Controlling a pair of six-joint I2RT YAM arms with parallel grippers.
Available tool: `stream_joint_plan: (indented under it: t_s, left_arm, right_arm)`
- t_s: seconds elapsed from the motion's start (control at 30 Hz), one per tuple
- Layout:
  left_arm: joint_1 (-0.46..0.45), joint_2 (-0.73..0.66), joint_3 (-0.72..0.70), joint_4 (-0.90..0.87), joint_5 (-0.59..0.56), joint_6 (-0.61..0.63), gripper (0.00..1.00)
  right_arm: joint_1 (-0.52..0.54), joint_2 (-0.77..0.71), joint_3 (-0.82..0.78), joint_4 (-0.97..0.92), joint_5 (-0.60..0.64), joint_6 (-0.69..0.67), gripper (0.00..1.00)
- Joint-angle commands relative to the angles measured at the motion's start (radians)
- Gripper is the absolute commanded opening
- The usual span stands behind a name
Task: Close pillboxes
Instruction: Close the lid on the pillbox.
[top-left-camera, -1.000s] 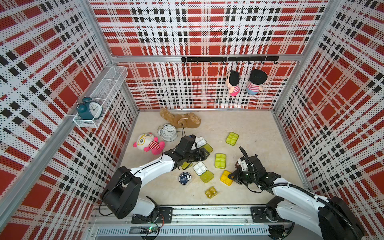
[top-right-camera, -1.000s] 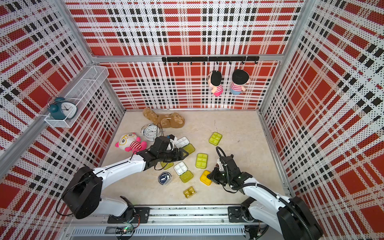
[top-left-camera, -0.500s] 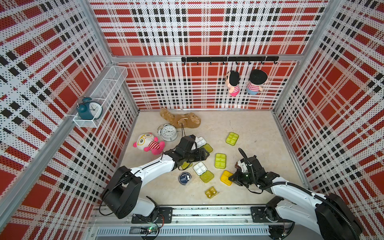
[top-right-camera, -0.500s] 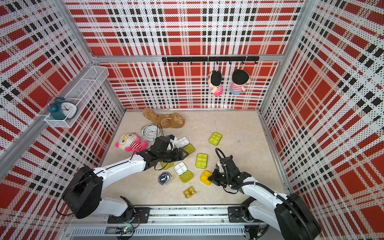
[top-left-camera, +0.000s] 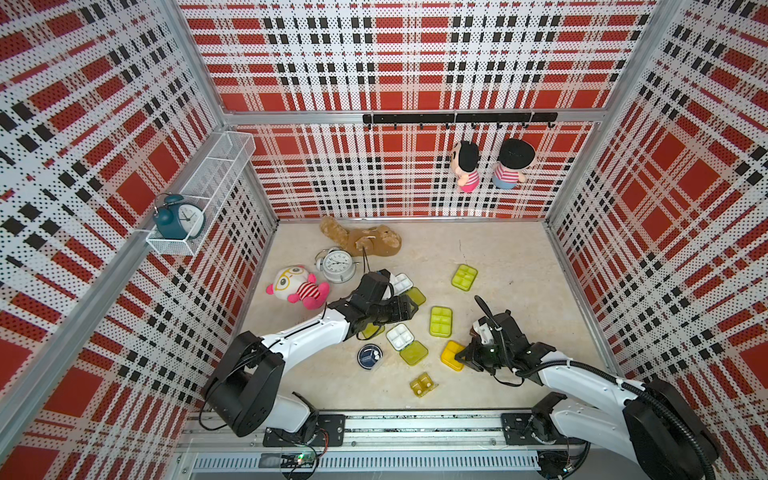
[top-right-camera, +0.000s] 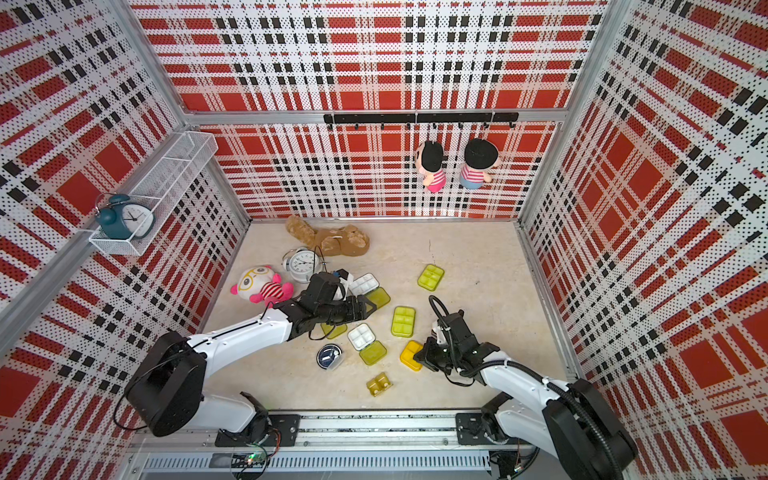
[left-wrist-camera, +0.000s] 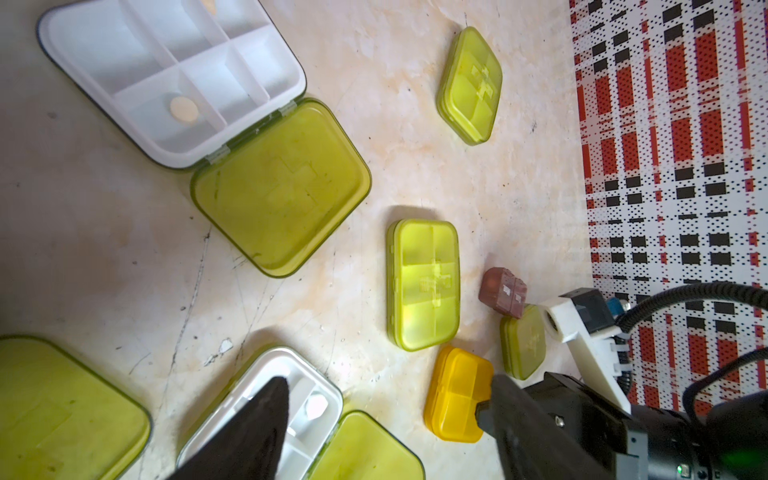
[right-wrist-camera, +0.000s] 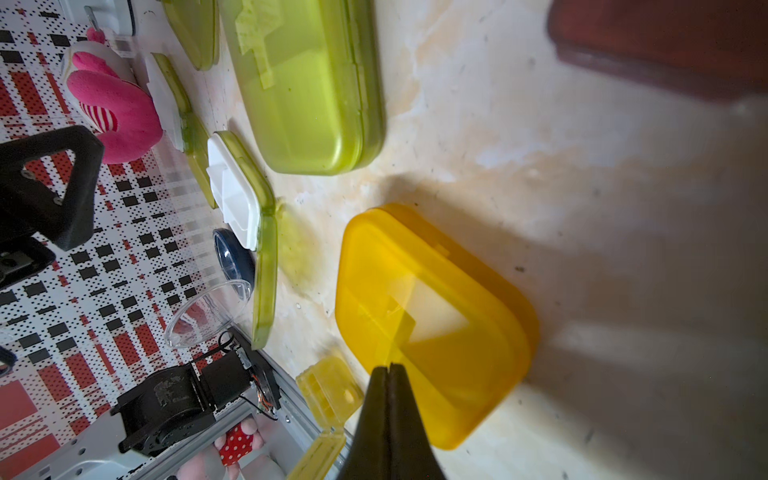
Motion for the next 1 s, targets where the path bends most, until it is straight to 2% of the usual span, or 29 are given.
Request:
stream_joint_plan:
  t_s: [0.0,0.37,0.8,0.97]
  left_arm:
    - [0.013,-0.012,-0.020,0.018,-0.009,0.001,0.78]
    - [0.021,-0.011,-0.031,0.023,-0.006,-0.002,0.78]
    - [0.039,-0.028,-0.045,0.022,-0.003,-0.003,0.78]
    - [0.047,-0.032,-0.045,0.023,-0.006,-0.005,0.78]
  right_arm:
    - [-0.003,0.031,-0.003,-0.063,0.034,-0.007,0.00]
    - [-0.004,0.082,-0.006,-0.088,0.059,-0.024,0.00]
    - [-0.003,0.175,0.015,-0.004,0.047,-0.026,0.00]
    - [-0.003,0.158,0.036,0.012,0.043,-0.042,0.00]
